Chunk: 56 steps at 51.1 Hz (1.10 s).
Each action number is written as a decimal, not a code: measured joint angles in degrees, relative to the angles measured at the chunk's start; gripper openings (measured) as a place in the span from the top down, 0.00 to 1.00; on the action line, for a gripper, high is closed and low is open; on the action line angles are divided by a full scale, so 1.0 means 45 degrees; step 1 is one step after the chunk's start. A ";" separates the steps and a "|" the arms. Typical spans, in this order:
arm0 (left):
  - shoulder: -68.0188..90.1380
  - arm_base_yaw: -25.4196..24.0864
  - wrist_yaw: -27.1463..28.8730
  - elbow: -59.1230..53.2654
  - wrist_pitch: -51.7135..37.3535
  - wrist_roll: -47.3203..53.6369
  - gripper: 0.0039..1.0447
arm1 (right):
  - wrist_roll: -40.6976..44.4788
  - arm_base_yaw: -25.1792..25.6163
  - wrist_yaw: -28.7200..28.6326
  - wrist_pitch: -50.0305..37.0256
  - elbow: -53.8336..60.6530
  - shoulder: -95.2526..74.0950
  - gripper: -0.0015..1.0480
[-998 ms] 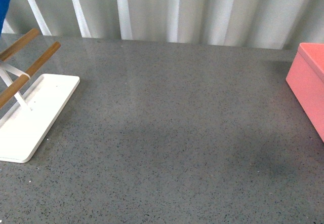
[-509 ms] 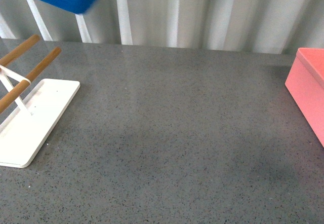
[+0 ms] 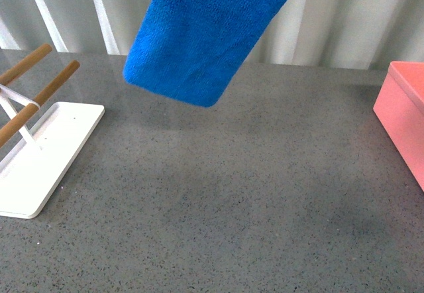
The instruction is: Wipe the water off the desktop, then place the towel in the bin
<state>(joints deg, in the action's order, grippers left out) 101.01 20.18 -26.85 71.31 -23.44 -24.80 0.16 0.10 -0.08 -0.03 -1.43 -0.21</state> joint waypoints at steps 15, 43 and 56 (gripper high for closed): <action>0.0000 0.0486 -0.0107 -0.0714 -0.0831 -0.0568 0.95 | 0.2759 0.1520 -0.6052 -0.5610 -0.0481 -0.6630 0.07; 0.0097 0.1078 0.0316 -0.0578 -0.0894 -0.0913 0.95 | 0.1423 -0.1326 -0.6198 -1.2458 -0.5251 -1.8734 0.07; 0.0126 0.1224 0.0568 -0.0393 -0.0670 -0.1107 0.95 | 0.1428 -0.2871 -0.5994 -1.4149 -0.5314 -2.0628 0.07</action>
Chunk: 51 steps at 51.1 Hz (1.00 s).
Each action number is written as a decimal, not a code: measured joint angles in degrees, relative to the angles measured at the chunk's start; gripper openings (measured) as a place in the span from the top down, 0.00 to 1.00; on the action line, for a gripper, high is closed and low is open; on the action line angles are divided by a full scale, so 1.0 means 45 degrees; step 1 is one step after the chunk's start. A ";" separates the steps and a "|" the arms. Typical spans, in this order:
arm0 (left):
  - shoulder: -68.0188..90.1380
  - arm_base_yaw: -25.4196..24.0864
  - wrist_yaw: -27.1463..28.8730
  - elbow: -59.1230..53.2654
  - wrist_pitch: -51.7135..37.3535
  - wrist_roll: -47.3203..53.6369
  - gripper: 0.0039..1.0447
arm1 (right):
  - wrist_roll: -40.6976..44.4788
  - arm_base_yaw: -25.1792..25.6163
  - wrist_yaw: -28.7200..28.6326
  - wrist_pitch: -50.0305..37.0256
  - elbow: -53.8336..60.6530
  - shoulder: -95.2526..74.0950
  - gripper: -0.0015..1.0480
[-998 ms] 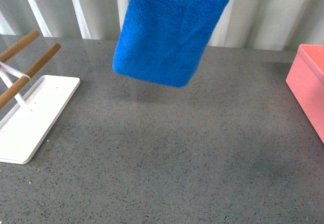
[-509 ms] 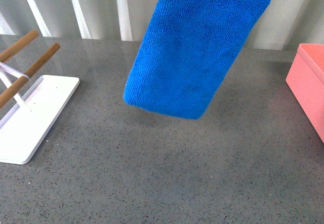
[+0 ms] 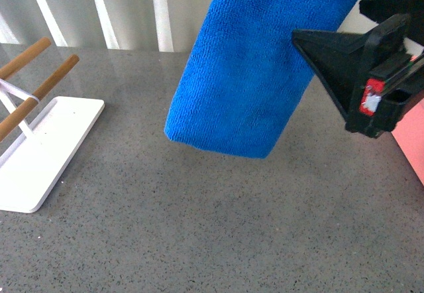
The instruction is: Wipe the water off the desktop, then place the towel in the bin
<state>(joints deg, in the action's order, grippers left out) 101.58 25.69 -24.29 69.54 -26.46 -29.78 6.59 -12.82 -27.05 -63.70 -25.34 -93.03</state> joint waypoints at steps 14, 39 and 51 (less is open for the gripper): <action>-0.0005 0.0311 0.0044 0.0151 0.0039 -0.0117 0.95 | -0.0257 -0.0651 -0.0005 -0.1486 -0.0583 -0.2205 0.07; 0.0000 0.0355 0.0117 0.0151 0.0165 -0.0112 0.95 | -0.0597 -0.1078 0.0432 -0.1617 -0.1384 -0.2540 0.54; 0.0000 0.0374 0.0155 0.0151 0.0301 -0.0087 0.95 | -0.0607 -0.0976 0.0729 -0.1622 -0.1443 -0.2540 0.95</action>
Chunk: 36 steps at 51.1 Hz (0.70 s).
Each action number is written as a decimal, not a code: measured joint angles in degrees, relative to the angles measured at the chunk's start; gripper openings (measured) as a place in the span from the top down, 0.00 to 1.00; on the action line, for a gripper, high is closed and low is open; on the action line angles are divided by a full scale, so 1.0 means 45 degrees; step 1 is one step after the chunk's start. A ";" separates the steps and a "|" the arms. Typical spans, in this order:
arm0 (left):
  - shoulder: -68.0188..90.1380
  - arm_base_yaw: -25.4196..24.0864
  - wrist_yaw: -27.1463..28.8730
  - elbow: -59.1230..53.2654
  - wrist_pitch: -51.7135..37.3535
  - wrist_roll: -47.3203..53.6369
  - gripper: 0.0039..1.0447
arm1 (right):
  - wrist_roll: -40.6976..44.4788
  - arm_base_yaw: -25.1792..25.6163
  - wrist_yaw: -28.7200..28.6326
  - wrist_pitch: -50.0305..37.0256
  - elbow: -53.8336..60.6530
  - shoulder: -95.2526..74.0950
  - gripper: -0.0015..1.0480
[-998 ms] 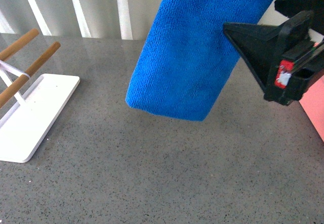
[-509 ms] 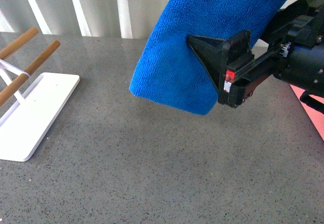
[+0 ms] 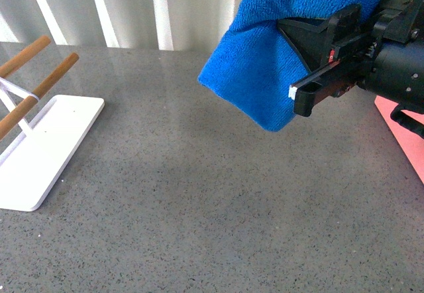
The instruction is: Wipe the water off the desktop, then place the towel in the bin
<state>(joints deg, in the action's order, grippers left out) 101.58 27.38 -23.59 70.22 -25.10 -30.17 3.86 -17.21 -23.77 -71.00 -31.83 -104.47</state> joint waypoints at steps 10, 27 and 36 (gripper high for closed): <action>0.0151 -0.0034 0.0097 0.0024 0.0189 0.0024 0.95 | -0.0010 0.0238 -0.0165 -0.0034 0.0092 0.0000 0.96; 0.0889 -0.0874 0.0253 0.0840 0.1141 0.0379 0.47 | -0.0121 0.0806 -0.0321 -0.0029 0.0121 0.0204 0.96; 0.1787 -0.2735 0.0335 0.1836 0.1923 0.0850 0.11 | -0.0165 0.1263 -0.0432 0.0107 0.0165 0.0437 0.96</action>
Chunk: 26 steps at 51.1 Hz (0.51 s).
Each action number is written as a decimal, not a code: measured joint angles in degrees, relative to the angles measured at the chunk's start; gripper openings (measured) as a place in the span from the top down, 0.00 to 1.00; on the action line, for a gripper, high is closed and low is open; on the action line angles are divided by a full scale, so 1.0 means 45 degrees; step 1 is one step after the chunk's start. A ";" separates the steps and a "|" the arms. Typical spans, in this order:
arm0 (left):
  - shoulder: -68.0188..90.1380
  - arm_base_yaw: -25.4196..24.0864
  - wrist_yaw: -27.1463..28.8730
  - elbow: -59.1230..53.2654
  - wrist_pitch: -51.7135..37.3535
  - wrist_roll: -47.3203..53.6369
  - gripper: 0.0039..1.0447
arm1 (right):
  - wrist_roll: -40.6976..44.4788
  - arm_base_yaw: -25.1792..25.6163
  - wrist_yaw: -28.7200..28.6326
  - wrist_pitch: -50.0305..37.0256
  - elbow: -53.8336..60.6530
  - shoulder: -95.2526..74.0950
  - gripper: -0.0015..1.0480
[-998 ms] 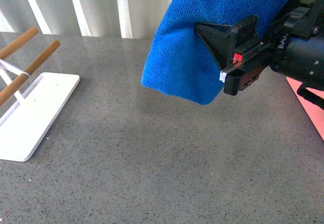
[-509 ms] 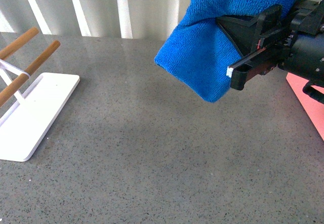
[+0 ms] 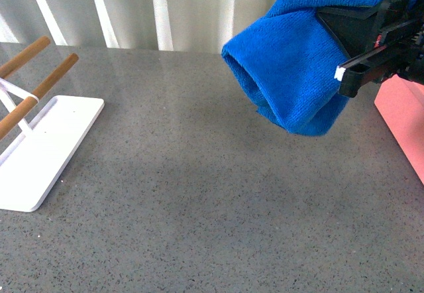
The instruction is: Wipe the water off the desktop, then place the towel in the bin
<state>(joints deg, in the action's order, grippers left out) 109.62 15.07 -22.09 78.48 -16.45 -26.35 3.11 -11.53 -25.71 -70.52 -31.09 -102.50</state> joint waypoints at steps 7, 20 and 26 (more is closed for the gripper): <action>0.0461 -0.1846 -0.0199 -0.0049 0.0471 0.0831 0.06 | 0.0024 0.0335 -0.0126 0.0010 0.0175 0.0092 0.96; -0.0933 -0.4401 -0.1787 -0.2851 0.0821 0.3381 0.06 | 0.0049 0.1030 -0.0253 -0.0151 0.0452 0.0024 0.96; -0.3099 -0.5464 -0.3041 -0.4473 0.0908 0.4148 0.06 | 0.0063 0.1268 -0.0296 -0.0141 0.0452 -0.0083 0.96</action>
<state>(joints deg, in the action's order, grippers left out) 95.68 -9.52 -35.77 58.35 -12.36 -7.68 3.40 -5.82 -27.05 -71.16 -29.06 -102.87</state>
